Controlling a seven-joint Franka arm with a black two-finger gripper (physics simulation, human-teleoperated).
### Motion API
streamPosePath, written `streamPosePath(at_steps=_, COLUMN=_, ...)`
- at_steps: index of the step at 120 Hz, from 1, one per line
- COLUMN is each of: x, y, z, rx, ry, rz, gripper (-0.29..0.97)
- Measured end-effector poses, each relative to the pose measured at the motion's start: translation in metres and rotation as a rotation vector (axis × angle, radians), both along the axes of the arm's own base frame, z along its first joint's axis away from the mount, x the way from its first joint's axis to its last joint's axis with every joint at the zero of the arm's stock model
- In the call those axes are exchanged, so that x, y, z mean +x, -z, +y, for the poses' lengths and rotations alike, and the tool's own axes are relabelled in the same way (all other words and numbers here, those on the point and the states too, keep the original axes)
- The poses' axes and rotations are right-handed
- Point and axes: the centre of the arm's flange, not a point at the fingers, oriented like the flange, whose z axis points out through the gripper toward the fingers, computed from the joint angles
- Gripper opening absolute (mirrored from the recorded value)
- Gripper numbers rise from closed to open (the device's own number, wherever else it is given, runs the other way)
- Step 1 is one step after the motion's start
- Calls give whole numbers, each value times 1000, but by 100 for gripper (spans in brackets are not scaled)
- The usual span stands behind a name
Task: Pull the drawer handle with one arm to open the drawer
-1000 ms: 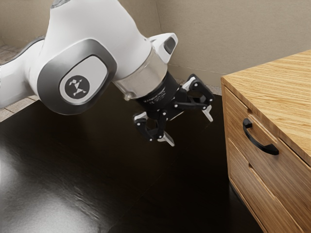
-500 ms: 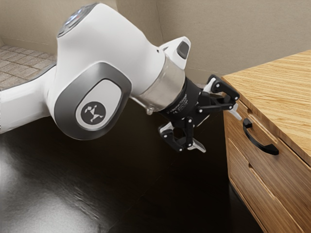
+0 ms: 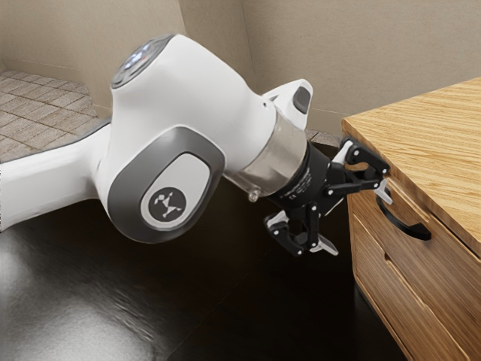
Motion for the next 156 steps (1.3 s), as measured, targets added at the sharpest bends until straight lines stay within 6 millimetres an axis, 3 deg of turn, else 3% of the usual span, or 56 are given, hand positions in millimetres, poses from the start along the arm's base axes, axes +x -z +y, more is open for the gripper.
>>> streamPosePath(at_steps=24, x=-2, y=11, z=-11, rx=0, ry=10, rz=11, gripper=68)
streamPosePath(at_steps=80, x=-19, y=20, z=3, rx=-4, ry=-12, rz=21, gripper=68)
streamPosePath(at_steps=156, x=-87, y=31, z=43, rx=-26, ry=-38, rz=-8, gripper=68)
